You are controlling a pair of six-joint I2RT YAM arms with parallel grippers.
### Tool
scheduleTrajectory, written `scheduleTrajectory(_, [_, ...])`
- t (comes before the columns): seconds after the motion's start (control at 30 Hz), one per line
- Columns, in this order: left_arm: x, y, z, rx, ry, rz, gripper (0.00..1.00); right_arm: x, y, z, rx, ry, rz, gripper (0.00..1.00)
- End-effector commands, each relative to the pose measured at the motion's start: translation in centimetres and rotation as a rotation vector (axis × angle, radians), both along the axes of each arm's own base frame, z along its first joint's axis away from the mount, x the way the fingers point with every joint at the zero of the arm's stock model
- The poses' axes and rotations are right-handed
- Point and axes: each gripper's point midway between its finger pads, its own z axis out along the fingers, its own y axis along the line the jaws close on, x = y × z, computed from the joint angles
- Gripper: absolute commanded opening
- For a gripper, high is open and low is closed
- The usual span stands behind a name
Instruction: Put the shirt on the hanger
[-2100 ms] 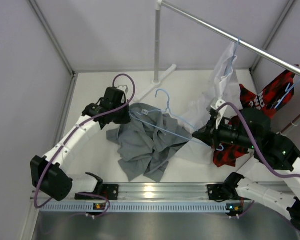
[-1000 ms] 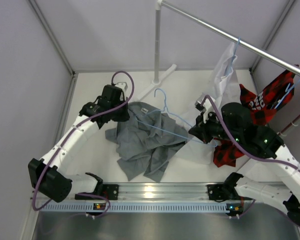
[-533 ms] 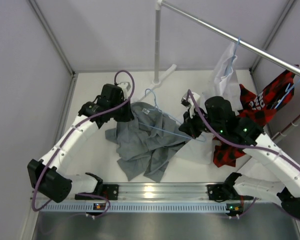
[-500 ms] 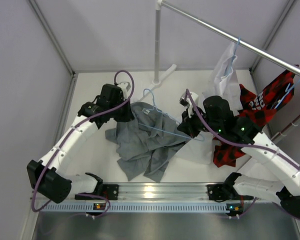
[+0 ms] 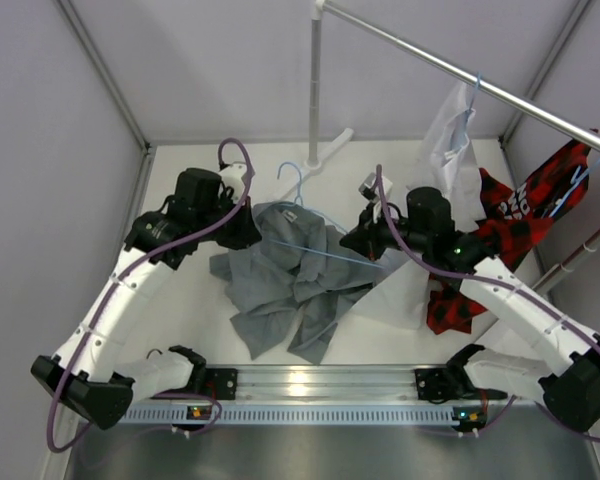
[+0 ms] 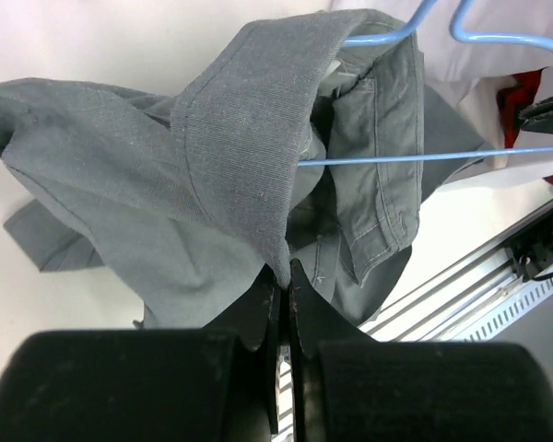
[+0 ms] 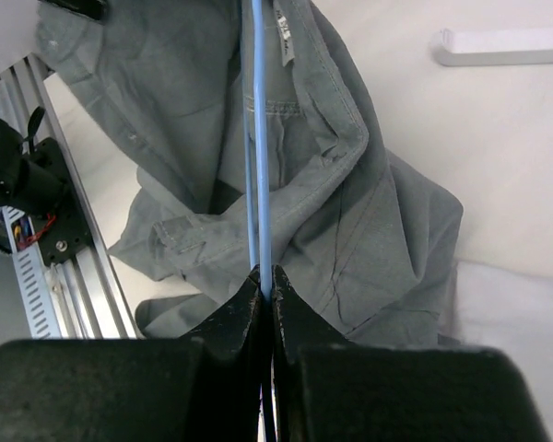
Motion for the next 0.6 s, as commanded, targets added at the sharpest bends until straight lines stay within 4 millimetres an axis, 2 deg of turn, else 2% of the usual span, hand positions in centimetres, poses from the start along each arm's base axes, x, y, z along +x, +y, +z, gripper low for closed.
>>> scheduleTrajectory(0.0, [-0.7,0.9,2.6,0.015,-0.063,0.002,0.0,2.5,1.0,1.2,0.002,-0.065,-0.014,0.0])
scheduleTrajectory(0.13, [-0.1,1.9,4.3,0.028,-0.114,0.068,0.0,4.0,0.3,-0.6,-0.082,-0.007,-0.104,0.0])
scheduleTrajectory(0.23, [1.1,3.1,4.6,0.063,-0.134,0.163,0.0,3.7,-0.8,-1.1,-0.136,0.009,-0.141,0.0])
scheduleTrajectory(0.27, [2.0,4.4,4.4,0.11,-0.15,0.239,0.0,3.6,-0.9,-0.5,-0.148,0.003,-0.14,0.0])
scheduleTrajectory(0.33, [2.3,4.4,4.1,0.116,-0.141,0.245,0.0,2.9,-1.3,0.7,-0.143,-0.045,-0.114,0.0])
scheduleTrajectory(0.37, [2.2,3.5,3.7,0.099,-0.113,0.207,0.0,2.5,-1.3,0.9,-0.123,-0.062,-0.106,0.0])
scheduleTrajectory(0.4, [2.1,2.9,3.4,0.088,-0.098,0.183,0.0,1.6,-1.1,2.7,-0.061,-0.105,-0.076,0.0])
scheduleTrajectory(0.43, [1.9,2.2,3.3,0.066,-0.079,0.151,0.0,1.5,-0.5,4.5,0.007,-0.17,-0.05,0.0])
scheduleTrajectory(0.47, [1.7,1.4,2.9,0.045,-0.05,0.117,0.0,0.6,0.0,4.2,0.038,-0.176,0.003,0.0])
scheduleTrajectory(0.5, [1.7,1.1,2.8,0.039,-0.041,0.105,0.0,0.0,0.1,5.2,0.074,-0.215,0.027,0.0])
scheduleTrajectory(0.57, [1.6,0.7,2.7,0.032,-0.033,0.088,0.0,0.0,0.5,5.7,0.121,-0.229,0.033,0.0])
